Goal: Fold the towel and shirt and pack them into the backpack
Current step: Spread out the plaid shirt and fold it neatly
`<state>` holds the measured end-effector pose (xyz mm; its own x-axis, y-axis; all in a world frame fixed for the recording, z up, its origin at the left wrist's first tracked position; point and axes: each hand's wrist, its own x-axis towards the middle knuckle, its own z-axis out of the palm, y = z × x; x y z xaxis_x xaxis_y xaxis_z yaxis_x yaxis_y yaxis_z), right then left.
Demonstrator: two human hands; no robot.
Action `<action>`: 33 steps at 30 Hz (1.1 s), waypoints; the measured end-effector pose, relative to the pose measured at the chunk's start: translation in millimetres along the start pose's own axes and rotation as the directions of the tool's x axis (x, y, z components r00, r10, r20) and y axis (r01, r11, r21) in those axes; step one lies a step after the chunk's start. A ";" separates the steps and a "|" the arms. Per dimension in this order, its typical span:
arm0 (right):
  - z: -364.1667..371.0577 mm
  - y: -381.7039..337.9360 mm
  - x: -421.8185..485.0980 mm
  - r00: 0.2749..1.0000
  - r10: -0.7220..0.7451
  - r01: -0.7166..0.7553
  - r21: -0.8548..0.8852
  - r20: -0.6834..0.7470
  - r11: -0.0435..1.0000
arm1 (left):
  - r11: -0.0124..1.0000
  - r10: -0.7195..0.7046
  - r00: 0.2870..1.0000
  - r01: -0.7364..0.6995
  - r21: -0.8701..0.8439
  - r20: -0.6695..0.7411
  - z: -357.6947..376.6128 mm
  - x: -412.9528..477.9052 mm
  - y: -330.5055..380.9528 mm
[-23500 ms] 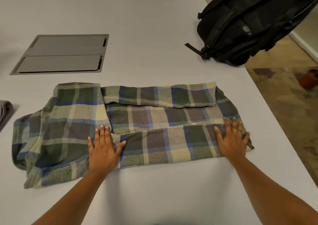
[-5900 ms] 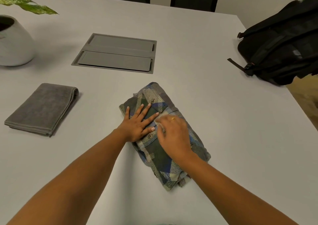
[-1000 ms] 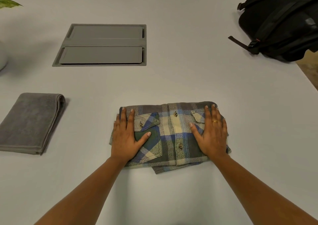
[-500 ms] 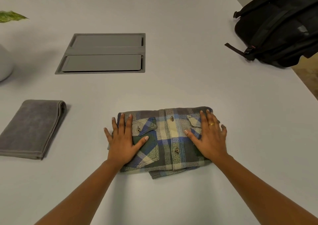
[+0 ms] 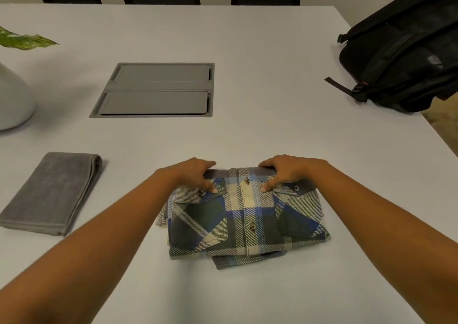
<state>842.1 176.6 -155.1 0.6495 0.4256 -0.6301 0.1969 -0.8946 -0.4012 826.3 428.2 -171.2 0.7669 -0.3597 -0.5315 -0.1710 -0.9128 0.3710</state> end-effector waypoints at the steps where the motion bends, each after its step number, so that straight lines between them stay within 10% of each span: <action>1: -1.5 -2.5 2.6 1.000 0.008 -0.008 -0.027 0.007 1.000 | 1.000 -0.011 0.999 0.010 0.011 0.043 -0.5 3.3 2.0; 16: 18.0 -17.4 -12.4 0.933 -0.036 -0.047 -0.220 -0.359 0.974 | 0.996 -0.017 0.947 0.045 0.078 -0.320 23.0 -16.0 21.8; 19: 7.9 -26.3 -33.9 0.773 -0.094 -0.021 -0.172 -0.628 0.985 | 0.997 0.030 0.813 0.019 0.078 -0.582 5.7 -34.4 33.8; 24: 9.7 -37.1 -42.6 0.230 -0.312 -0.194 -0.358 -0.922 0.913 | 0.963 0.219 0.416 0.050 0.263 -0.882 -9.1 -43.4 45.2; 26: 35.4 -32.1 -37.7 0.200 -0.323 -0.243 -0.366 -0.925 0.898 | 0.962 0.222 0.443 0.046 0.269 -0.869 9.5 -44.3 42.5; 31: 122.7 -2.8 -39.2 0.416 -0.422 -0.145 -0.516 -0.806 0.844 | 0.914 0.327 0.649 -0.033 0.404 -0.687 84.7 -60.1 9.3; 33: 129.7 4.4 -40.8 0.366 -0.440 -0.097 -0.504 -0.820 0.858 | 0.917 0.326 0.651 -0.042 0.397 -0.686 90.1 -62.9 2.0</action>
<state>721.2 173.0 -217.4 0.7532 0.4376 0.4910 0.4764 -0.8777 0.0515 722.0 431.6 -205.6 0.8674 -0.3992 0.2971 -0.4344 -0.8987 0.0606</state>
